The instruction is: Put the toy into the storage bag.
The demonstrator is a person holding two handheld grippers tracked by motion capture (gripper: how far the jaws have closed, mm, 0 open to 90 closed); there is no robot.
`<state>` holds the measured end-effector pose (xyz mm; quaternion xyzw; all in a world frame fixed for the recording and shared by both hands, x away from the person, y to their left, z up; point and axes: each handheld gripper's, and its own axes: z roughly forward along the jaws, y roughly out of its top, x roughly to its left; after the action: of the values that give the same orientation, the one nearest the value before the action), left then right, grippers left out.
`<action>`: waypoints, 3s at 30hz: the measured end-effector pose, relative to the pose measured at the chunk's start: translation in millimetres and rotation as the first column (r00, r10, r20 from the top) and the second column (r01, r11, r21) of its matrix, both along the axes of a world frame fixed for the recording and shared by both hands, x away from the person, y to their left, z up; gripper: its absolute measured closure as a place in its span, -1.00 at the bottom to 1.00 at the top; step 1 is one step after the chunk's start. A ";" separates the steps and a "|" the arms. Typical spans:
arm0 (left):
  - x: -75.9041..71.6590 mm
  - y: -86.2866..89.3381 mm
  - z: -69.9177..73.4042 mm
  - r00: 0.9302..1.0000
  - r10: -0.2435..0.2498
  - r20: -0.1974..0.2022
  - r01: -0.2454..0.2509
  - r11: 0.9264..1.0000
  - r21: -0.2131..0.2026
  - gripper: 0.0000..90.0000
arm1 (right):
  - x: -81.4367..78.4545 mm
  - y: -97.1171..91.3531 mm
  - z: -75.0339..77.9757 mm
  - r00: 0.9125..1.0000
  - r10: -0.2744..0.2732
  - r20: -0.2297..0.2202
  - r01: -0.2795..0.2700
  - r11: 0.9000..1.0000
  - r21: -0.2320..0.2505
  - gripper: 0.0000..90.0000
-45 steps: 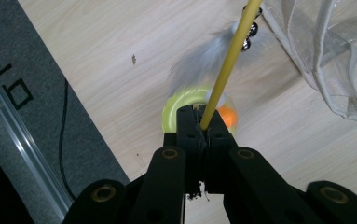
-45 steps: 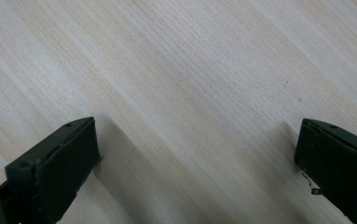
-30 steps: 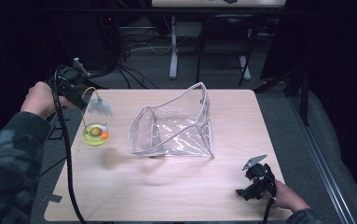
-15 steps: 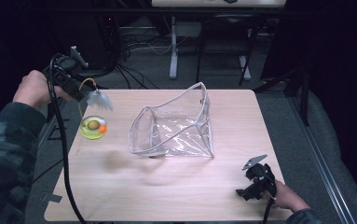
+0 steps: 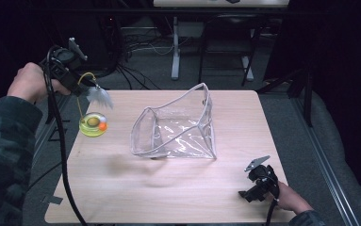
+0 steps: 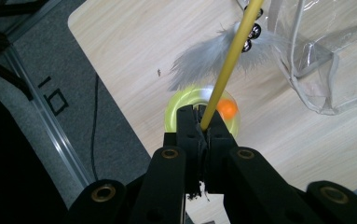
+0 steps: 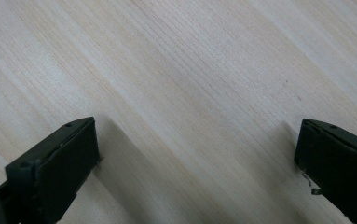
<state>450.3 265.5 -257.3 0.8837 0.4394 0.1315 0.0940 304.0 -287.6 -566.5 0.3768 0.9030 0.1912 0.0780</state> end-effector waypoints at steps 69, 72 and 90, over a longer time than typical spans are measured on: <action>9.9 -58.3 66.2 0.993 -0.115 0.031 0.114 0.993 0.033 0.96 | -0.5 -0.6 0.0 1.000 0.006 0.002 -0.006 1.000 -0.004 -1.00; 9.3 -62.4 69.1 0.992 -0.121 0.036 0.120 0.992 0.031 0.96 | -0.5 -0.5 0.1 1.000 0.006 0.000 -0.006 1.000 -0.005 -1.00; 10.7 -90.2 78.2 0.983 -0.179 0.049 0.177 0.983 0.039 0.96 | -0.5 -0.7 0.1 1.000 0.007 0.000 -0.007 1.000 -0.005 -1.00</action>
<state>461.0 175.3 -179.1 0.9172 0.3535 0.1531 0.1016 303.4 -288.3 -566.3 0.3734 0.9048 0.1892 0.0785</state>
